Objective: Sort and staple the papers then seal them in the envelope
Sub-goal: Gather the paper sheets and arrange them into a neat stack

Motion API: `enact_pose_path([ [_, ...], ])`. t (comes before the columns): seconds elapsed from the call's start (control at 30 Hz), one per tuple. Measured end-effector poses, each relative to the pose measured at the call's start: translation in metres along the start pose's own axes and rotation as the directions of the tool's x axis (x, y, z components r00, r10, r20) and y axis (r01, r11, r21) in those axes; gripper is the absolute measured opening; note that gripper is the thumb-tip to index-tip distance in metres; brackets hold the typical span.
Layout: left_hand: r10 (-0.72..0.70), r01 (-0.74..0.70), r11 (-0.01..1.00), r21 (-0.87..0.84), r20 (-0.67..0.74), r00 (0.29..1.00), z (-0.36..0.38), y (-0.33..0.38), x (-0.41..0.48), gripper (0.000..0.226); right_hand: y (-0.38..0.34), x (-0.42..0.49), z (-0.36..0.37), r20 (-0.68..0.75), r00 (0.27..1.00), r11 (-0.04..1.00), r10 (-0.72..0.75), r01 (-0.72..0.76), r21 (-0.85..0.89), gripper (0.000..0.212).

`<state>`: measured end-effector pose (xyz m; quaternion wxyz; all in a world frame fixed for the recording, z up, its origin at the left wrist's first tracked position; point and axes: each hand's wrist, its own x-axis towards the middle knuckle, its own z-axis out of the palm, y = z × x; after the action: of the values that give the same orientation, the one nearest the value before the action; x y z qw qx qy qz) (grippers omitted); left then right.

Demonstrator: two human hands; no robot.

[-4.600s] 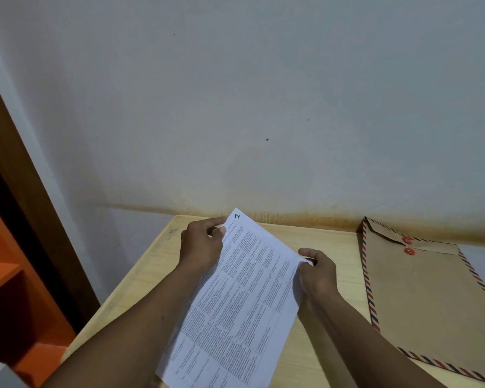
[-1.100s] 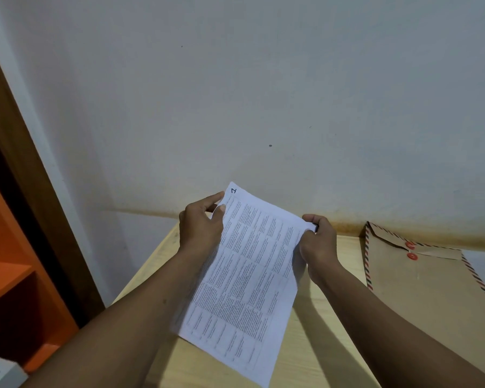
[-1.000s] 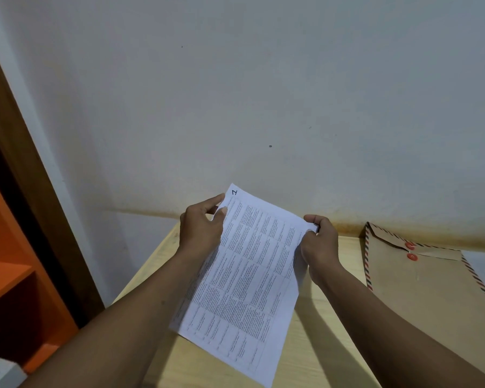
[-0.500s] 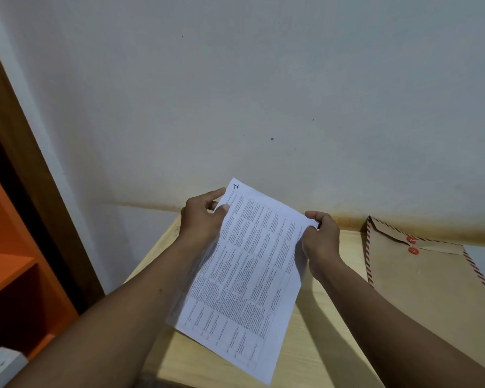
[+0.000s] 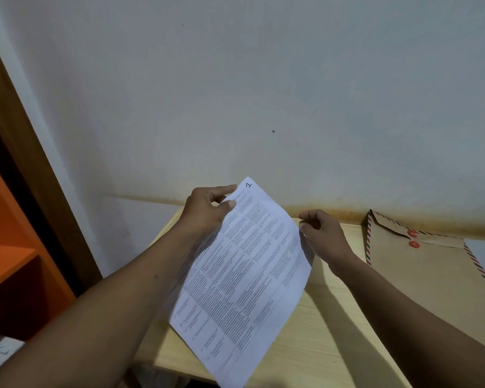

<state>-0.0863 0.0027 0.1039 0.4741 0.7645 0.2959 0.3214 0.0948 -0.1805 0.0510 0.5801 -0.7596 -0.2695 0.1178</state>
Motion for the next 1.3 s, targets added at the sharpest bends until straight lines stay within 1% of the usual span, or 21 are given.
enact_pose_path([
  [0.13, 0.001, 0.0, 1.0, -0.016, 0.119, 0.993, 0.004, -0.003, -0.003, 0.034, -0.021, -0.001, -0.005, 0.171, 0.984, 0.998, -0.059, 0.051, 0.048, 0.016],
  [0.2, 0.011, -0.012, 1.0, 0.003, 0.173, 0.985, 0.007, -0.003, -0.005, 0.034, -0.026, -0.003, -0.003, 0.212, 0.974, 0.995, -0.083, 0.07, 0.065, 0.014],
  [0.3, 0.031, -0.047, 0.997, 0.066, 0.223, 0.974, 0.012, -0.002, -0.009, 0.036, -0.025, -0.005, 0.002, 0.188, 0.974, 0.992, -0.124, 0.114, 0.062, 0.016],
  [0.4, 0.037, -0.053, 0.997, 0.058, 0.249, 0.968, 0.014, -0.004, -0.01, 0.037, -0.021, -0.008, 0.006, 0.127, 0.981, 0.986, -0.148, 0.137, 0.091, 0.017],
  [0.53, 0.033, -0.043, 0.999, 0.033, 0.245, 0.969, 0.015, -0.006, -0.012, 0.036, -0.019, -0.012, 0.009, 0.078, 0.982, 0.982, -0.172, 0.165, 0.096, 0.019],
  [0.7, 0.026, -0.034, 0.999, 0.023, 0.283, 0.959, 0.014, -0.006, -0.014, 0.037, -0.02, -0.011, 0.004, 0.115, 0.982, 0.983, -0.151, 0.137, 0.12, 0.005],
  [0.83, 0.042, -0.055, 0.998, 0.03, 0.33, 0.943, 0.018, -0.004, -0.013, 0.036, -0.02, -0.007, 0.001, 0.138, 0.984, 0.985, -0.112, 0.092, 0.148, 0.008],
  [0.97, 0.043, -0.052, 0.998, 0.02, 0.32, 0.947, 0.026, -0.004, -0.012, 0.034, -0.019, -0.008, -0.002, 0.085, 0.99, 0.983, -0.109, 0.095, 0.157, 0.006],
  [1.07, 0.038, -0.044, 0.999, 0.014, 0.278, 0.96, 0.031, -0.005, -0.01, 0.028, -0.018, -0.012, -0.001, 0.067, 0.991, 0.982, -0.115, 0.104, 0.16, 0.008],
  [1.17, 0.047, -0.054, 0.998, 0.027, 0.218, 0.975, 0.037, -0.004, -0.01, 0.023, -0.018, -0.013, 0.001, 0.07, 0.989, 0.983, -0.127, 0.116, 0.145, 0.011],
  [1.3, 0.045, -0.053, 0.998, 0.034, 0.184, 0.982, 0.042, -0.003, -0.01, 0.023, -0.02, -0.015, 0.0, 0.079, 0.983, 0.981, -0.163, 0.153, 0.123, 0.016],
])
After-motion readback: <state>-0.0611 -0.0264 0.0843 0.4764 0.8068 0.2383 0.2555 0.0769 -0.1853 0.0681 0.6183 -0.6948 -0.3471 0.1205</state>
